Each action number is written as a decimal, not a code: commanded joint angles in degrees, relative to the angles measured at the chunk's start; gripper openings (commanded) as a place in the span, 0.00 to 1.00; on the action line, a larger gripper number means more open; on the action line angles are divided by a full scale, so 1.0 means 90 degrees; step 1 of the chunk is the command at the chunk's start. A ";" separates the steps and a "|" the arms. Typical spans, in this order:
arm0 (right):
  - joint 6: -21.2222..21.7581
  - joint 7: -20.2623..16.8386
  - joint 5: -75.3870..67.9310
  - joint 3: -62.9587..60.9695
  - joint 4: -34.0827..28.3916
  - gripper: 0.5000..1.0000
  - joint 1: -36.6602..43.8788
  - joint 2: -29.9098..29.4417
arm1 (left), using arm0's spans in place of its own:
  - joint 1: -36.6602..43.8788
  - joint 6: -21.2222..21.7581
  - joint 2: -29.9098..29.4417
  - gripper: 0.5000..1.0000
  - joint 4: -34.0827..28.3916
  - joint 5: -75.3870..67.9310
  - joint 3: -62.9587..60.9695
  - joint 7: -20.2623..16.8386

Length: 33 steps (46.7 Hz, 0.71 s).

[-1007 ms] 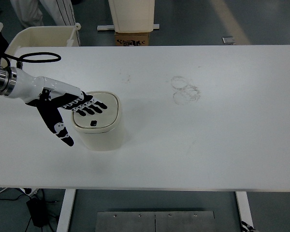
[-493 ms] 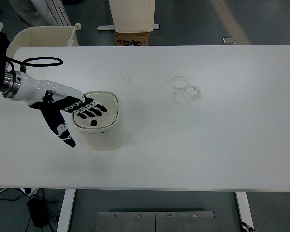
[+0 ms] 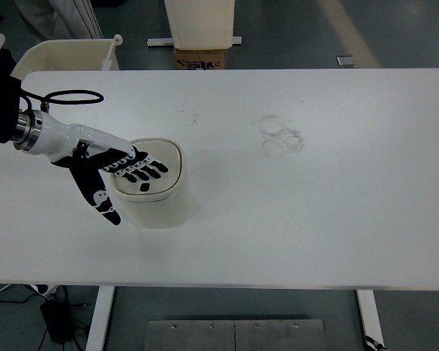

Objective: Open trash can
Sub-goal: 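Press down on the lid top with the left hand's fingers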

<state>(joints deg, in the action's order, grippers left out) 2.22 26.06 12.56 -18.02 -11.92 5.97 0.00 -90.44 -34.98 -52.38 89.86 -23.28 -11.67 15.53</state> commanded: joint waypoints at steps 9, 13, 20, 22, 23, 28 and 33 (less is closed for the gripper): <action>-0.0003 -0.0005 0.0001 0.0000 -0.0003 0.98 0.0000 0.0000 | -0.0010 -0.0002 0.0000 1.00 -0.0003 0.0008 -0.0002 0.0003; -0.0003 0.0005 0.0001 0.0000 -0.0003 0.98 0.0000 0.0000 | -0.0049 -0.0002 0.0000 1.00 -0.0003 0.0018 0.0008 0.0003; 0.0007 0.0005 0.0001 0.0000 -0.0013 0.98 0.0000 0.0000 | -0.0088 -0.0002 0.0010 1.00 -0.0013 0.0028 0.0027 0.0003; 0.0007 -0.0005 0.0001 0.0000 -0.0023 0.98 0.0000 0.0000 | -0.0098 -0.0002 0.0019 1.00 -0.0042 0.0028 0.0027 0.0003; 0.0007 -0.0005 0.0001 0.0000 -0.0023 0.98 0.0000 0.0000 | -0.0107 -0.0002 0.0039 1.00 -0.0043 0.0028 0.0027 0.0003; 0.0007 -0.0005 0.0001 0.0000 -0.0023 0.98 0.0000 0.0000 | -0.0117 -0.0002 0.0176 1.00 -0.0130 0.0028 0.0037 -0.0007; 0.0007 0.0005 0.0001 0.0000 -0.0023 0.98 0.0000 0.0000 | -0.0098 -0.0002 0.0215 1.00 -0.0218 0.0028 0.0037 0.0003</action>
<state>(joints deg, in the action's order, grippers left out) 2.28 26.06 12.56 -18.01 -12.14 5.98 0.00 -91.43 -35.02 -50.72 88.23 -22.98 -11.34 15.50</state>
